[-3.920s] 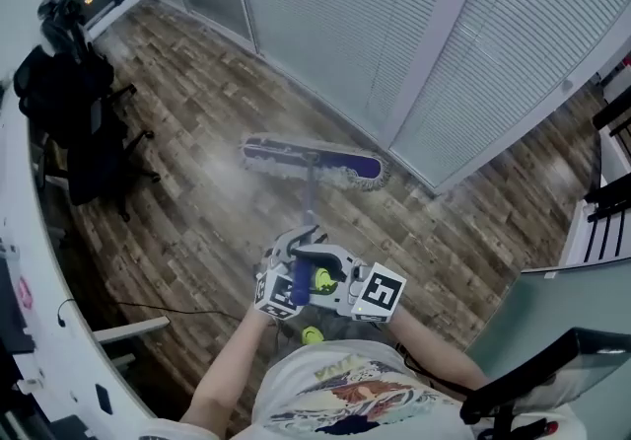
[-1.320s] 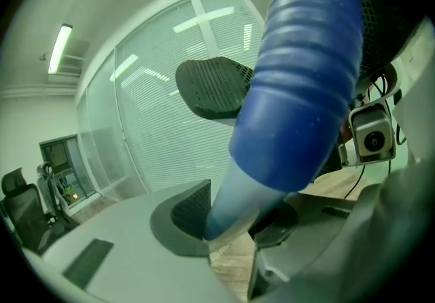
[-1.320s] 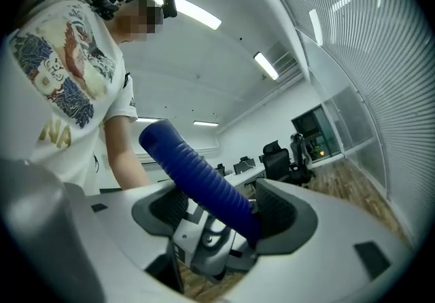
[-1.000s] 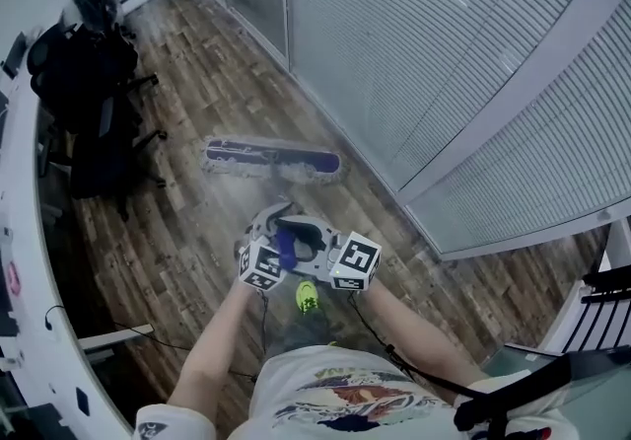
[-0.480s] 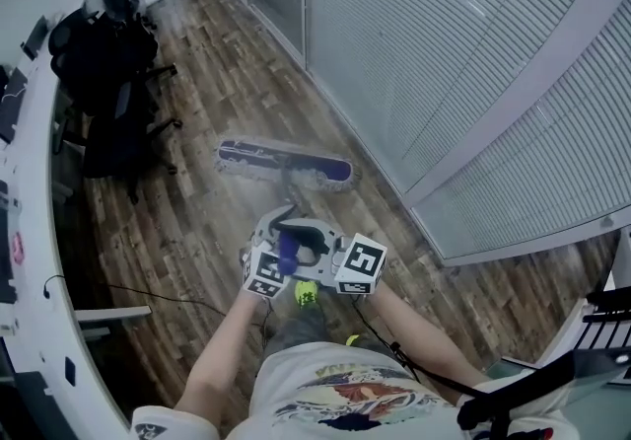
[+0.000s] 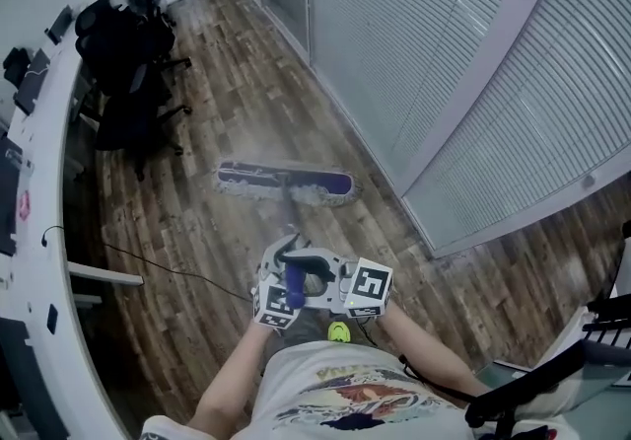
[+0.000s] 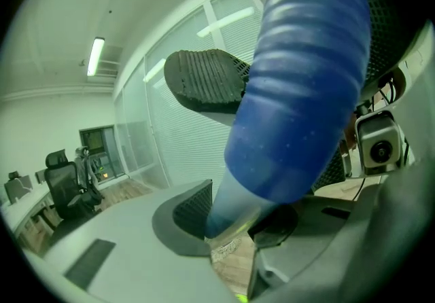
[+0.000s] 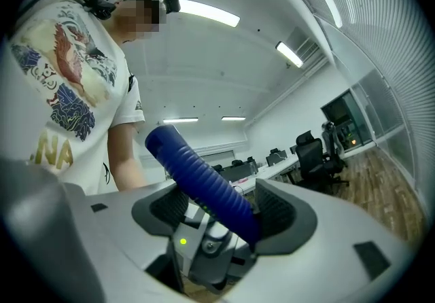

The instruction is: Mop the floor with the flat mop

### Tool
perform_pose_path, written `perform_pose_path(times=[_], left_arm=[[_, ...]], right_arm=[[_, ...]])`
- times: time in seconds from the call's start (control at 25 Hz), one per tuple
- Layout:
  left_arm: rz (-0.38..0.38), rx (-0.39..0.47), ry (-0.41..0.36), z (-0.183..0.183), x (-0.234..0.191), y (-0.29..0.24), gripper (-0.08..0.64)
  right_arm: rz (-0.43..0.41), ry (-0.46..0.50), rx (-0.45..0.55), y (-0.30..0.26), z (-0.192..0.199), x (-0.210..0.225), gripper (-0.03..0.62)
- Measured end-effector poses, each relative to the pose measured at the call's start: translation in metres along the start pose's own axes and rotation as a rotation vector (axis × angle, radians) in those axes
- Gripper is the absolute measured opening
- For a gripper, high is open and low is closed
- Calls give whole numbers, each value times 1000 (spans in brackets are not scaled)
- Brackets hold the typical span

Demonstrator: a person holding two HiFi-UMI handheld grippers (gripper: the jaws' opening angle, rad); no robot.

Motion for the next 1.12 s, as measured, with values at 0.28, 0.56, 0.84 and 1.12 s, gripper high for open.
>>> perform_pose_path(times=[0.28, 0.56, 0.84, 1.12], left_arm=[[-65, -13, 79, 7, 74, 79, 94], [-104, -8, 106, 6, 57, 89, 89], [-142, 3, 131, 18, -5, 68, 74], [-151, 14, 127, 31, -102, 19, 72]], right_arm=[[-121, 15, -52, 16, 11, -104, 279], [-211, 65, -77, 1, 2, -102, 278], [-281, 89, -143, -40, -8, -48, 276], [-304, 110, -174, -97, -21, 45, 276]])
Point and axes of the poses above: the fingertips, and each gripper's own axes: y backward along the fingers, x to its right, z out of its underside, the point moved 4 cm from there along y, backward along the fingers, and after that the axes turned 9 degrees about -x, right-handed, at the moved point
